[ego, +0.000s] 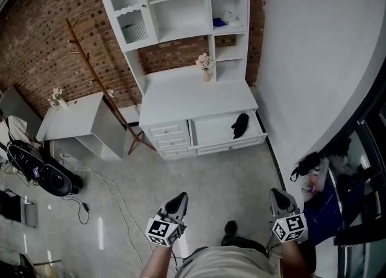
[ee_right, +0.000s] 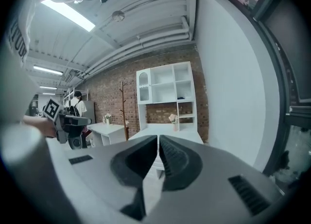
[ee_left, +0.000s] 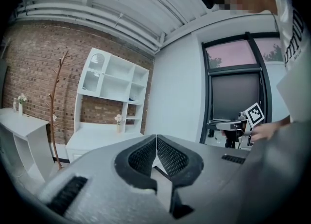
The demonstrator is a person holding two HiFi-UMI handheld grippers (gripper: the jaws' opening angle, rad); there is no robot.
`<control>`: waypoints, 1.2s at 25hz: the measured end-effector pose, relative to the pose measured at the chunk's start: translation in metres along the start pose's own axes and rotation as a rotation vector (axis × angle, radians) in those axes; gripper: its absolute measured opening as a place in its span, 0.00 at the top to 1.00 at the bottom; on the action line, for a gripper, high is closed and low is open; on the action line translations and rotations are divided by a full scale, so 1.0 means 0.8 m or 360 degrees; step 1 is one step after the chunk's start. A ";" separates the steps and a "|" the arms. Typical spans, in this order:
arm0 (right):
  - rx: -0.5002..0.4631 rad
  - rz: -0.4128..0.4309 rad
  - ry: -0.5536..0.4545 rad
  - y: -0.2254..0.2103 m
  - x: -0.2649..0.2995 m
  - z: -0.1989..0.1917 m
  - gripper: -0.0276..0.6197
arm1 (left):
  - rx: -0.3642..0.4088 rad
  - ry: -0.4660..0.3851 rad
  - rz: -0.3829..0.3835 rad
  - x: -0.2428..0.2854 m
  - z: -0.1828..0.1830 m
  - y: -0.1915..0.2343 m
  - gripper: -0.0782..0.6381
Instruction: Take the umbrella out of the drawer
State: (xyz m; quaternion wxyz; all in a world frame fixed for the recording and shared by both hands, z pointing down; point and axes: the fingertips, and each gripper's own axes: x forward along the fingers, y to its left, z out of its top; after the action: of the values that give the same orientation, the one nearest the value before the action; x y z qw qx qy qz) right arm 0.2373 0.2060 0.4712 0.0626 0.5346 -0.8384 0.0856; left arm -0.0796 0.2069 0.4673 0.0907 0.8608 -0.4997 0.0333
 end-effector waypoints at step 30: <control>0.0050 0.0228 0.0068 -0.138 0.148 0.009 0.91 | -0.0060 0.0042 0.0225 0.161 0.005 0.024 0.85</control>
State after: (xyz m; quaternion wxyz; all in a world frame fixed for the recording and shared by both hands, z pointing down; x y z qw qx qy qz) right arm 0.2877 0.0535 0.4956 0.0658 0.4721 -0.8716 0.1146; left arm -0.0319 0.0866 0.4851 0.1109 0.8210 -0.5585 0.0414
